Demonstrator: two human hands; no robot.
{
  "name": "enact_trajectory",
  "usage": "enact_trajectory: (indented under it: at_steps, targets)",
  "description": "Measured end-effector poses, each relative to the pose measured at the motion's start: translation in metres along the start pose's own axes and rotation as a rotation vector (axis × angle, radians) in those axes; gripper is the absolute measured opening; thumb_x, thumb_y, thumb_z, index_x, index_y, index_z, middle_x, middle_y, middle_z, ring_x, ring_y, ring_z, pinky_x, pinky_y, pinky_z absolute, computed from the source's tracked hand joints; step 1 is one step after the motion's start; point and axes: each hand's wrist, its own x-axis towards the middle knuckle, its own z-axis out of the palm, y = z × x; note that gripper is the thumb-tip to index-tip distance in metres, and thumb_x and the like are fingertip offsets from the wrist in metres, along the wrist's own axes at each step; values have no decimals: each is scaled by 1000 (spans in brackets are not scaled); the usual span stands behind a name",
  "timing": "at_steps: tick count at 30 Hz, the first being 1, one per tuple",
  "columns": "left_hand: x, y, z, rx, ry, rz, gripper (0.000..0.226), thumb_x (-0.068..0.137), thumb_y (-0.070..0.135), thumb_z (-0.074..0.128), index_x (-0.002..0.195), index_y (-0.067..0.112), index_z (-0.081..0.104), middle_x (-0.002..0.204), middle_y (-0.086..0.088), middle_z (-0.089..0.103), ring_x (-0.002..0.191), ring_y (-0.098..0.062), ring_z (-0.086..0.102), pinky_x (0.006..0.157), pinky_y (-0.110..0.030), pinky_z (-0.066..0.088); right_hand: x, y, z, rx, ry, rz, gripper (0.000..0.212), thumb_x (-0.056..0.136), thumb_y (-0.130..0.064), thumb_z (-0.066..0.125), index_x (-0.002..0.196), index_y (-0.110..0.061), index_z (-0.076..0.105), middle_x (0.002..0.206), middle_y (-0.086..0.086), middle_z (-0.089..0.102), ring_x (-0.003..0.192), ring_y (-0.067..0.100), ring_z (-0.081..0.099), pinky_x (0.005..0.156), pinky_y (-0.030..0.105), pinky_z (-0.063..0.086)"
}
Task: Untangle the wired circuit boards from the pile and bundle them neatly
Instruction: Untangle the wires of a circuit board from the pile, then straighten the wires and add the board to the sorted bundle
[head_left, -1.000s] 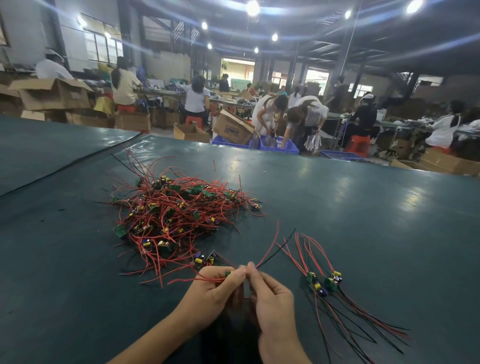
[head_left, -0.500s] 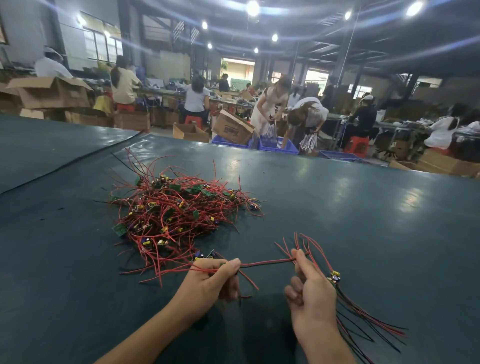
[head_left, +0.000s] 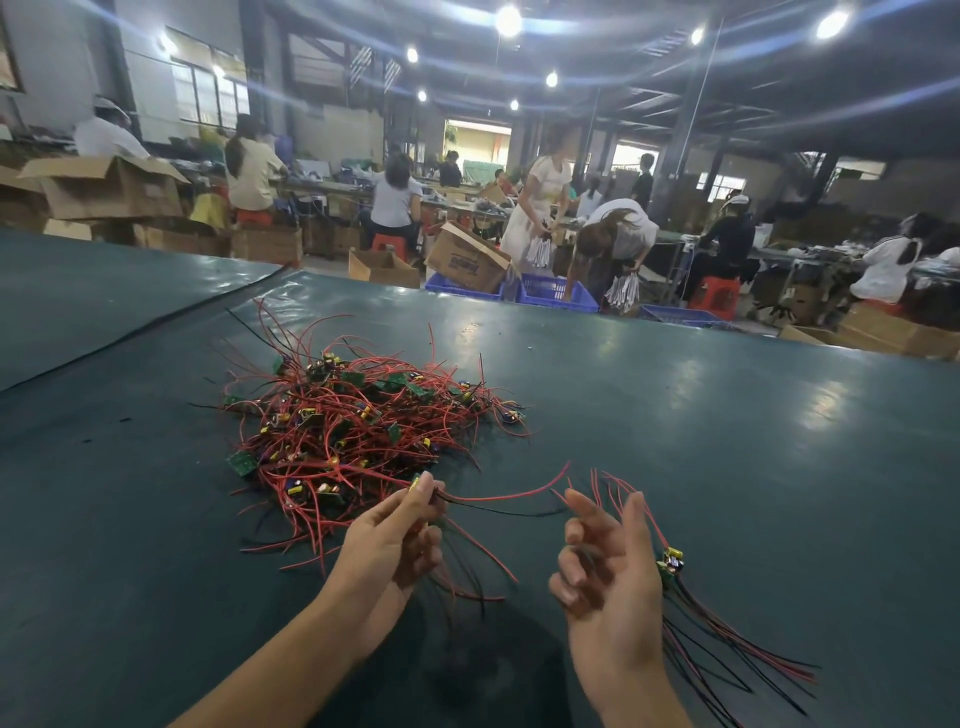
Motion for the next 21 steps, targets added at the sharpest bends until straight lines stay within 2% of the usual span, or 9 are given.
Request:
enact_trajectory:
  at_steps: [4, 8, 10, 11, 13, 15, 17, 19, 21]
  targets:
    - [0, -3, 3, 45, -114, -36, 36, 65, 51, 70, 66, 16, 68, 60, 0, 47, 45, -11, 40, 43, -21, 37, -2, 8, 4, -167, -20, 63, 57, 70, -60, 56, 89, -11, 77, 59, -5, 53, 41, 7, 32, 35, 18, 24]
    - [0, -12, 5, 227, -185, -159, 49, 63, 64, 66, 63, 15, 66, 64, -7, 58, 56, -21, 56, 60, -30, 50, -9, 24, 13, -341, -92, 102, 53, 68, -50, 64, 88, -3, 75, 54, -4, 55, 36, 7, 35, 35, 16, 27]
    - [0, -11, 10, 204, -263, -267, 50, 64, 55, 66, 74, 7, 75, 83, -15, 68, 76, -29, 66, 78, -39, 56, -11, 29, 18, -307, -127, 141, 52, 65, -47, 69, 86, 0, 75, 58, 8, 63, 40, 15, 51, 40, 21, 44]
    - [-1, -8, 13, 184, -305, -317, 52, 65, 50, 63, 82, 4, 77, 88, -17, 72, 79, -29, 69, 76, -36, 57, -12, 30, 19, -285, -145, 158, 47, 66, -44, 70, 86, -2, 76, 67, 16, 69, 50, 23, 62, 51, 29, 56]
    - [-4, -7, 13, 168, -383, -358, 68, 74, 42, 56, 112, -14, 62, 72, -25, 70, 62, -21, 71, 63, -29, 56, -12, 31, 20, -292, -142, 174, 36, 68, -40, 69, 84, -8, 78, 83, 25, 72, 69, 32, 69, 73, 44, 59]
    - [-6, -9, 10, 167, -369, -372, 75, 84, 35, 52, 127, -24, 35, 53, -35, 52, 40, -15, 58, 67, -32, 57, -11, 30, 19, -293, -103, 179, 29, 68, -35, 70, 79, -10, 79, 83, 26, 71, 71, 35, 68, 77, 47, 57]
    - [-6, -8, 12, 154, -356, -435, 60, 79, 47, 61, 96, -10, 69, 46, -13, 50, 41, -14, 51, 66, -35, 55, -10, 30, 18, -264, -66, 181, 24, 65, -29, 72, 75, -8, 79, 77, 23, 71, 66, 32, 66, 69, 42, 57]
    - [-10, -7, 9, 178, -377, -399, 45, 74, 58, 61, 57, 16, 64, 56, -1, 49, 51, -15, 50, 60, -29, 46, -11, 31, 20, -230, -36, 174, 23, 64, -27, 73, 74, -7, 79, 75, 21, 72, 61, 29, 66, 60, 36, 56]
    - [-8, -10, 4, 142, -351, -373, 45, 78, 52, 54, 52, 16, 59, 59, -2, 52, 53, -16, 51, 58, -29, 42, -12, 32, 21, -196, 7, 152, 23, 66, -28, 73, 75, -8, 79, 77, 20, 72, 65, 32, 63, 64, 38, 53]
